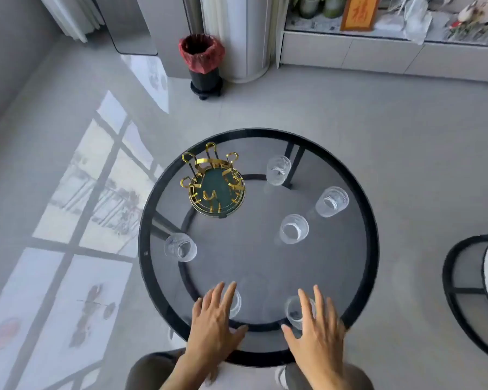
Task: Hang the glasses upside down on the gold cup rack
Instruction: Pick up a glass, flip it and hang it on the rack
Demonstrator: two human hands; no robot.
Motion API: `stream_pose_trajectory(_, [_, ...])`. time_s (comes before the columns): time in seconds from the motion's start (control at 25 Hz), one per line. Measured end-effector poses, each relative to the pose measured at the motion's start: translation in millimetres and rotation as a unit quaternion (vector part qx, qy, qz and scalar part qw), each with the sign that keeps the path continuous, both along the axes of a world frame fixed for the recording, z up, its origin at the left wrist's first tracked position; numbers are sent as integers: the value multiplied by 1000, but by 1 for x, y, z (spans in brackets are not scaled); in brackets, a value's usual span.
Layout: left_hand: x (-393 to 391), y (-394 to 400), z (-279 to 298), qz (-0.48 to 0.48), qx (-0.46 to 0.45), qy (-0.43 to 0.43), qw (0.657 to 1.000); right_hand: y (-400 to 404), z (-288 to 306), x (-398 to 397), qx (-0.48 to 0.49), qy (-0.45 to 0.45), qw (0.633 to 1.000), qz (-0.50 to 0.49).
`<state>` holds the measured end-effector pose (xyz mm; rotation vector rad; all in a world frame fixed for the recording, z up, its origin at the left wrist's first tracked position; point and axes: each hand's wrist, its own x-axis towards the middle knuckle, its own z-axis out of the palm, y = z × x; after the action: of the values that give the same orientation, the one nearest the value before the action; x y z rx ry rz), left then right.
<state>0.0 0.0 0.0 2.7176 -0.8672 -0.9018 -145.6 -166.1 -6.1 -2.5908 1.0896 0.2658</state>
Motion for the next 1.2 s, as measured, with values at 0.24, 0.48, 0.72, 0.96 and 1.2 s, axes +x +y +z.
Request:
stream_pose_trajectory(0.24, [0,-10,-115,-71,-81,-156,982,-1,-113,5,-76,-10,997,-1])
stream_pose_trajectory(0.48, [4,-6,-176,-66,-240,-298,922,7,-177,13,-194,-209,958,-34])
stream_pose_trajectory(0.72, [6,-5,-169,-81,-201,-303,928,22,-173,38,-204,-236,950,9])
stream_pose_trajectory(0.96, [-2,-2,-167,-60,-169,-323,929,28,-171,32,-208,-243,947,16])
stream_pose_trajectory(1.2, [-5,-2,-162,-57,-172,-310,933,25,-172,31,-220,-270,937,20])
